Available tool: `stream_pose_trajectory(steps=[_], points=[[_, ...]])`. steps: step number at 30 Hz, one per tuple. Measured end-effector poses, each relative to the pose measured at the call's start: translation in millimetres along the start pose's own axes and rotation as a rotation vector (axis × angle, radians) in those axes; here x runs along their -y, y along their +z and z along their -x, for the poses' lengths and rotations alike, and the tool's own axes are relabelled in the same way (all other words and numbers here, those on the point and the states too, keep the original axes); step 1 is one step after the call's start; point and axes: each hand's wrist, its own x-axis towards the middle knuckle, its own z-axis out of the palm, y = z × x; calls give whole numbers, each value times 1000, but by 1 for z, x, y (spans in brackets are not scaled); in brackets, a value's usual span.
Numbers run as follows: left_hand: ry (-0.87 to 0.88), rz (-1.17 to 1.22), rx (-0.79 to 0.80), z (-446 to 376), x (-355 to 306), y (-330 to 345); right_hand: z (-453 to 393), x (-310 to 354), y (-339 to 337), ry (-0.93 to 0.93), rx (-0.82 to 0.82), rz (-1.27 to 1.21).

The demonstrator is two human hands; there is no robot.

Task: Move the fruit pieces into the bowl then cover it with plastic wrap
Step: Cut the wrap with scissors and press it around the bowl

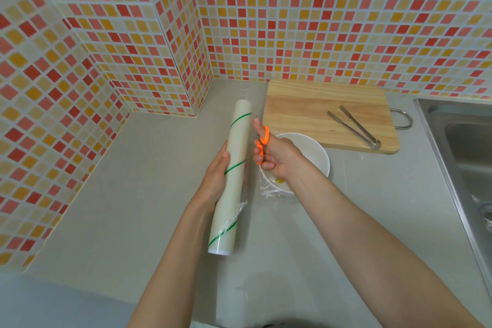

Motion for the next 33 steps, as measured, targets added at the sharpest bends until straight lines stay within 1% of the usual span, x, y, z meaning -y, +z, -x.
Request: stream_pose_trajectory(steps=[6, 15, 22, 25, 27, 29, 31, 33], points=[[7, -2, 6, 2, -2, -4, -7, 9, 3, 95, 95, -54], [-19, 123, 72, 11, 0, -13, -14, 18, 6, 101, 125, -79], [-25, 163, 82, 21, 5, -20, -16, 28, 8, 93, 106, -99], [-51, 240, 90, 27, 11, -26, -17, 33, 5, 74, 99, -115], [-62, 281, 65, 30, 11, -29, -17, 36, 2, 68, 109, -99], [-41, 197, -14, 28, 11, -32, -14, 38, -1, 60, 162, -25], [-20, -38, -99, 22, 10, -33, -8, 40, -6, 62, 257, 56], [-55, -290, -135, 16, 11, -32, 1, 42, -11, 56, 343, 132]])
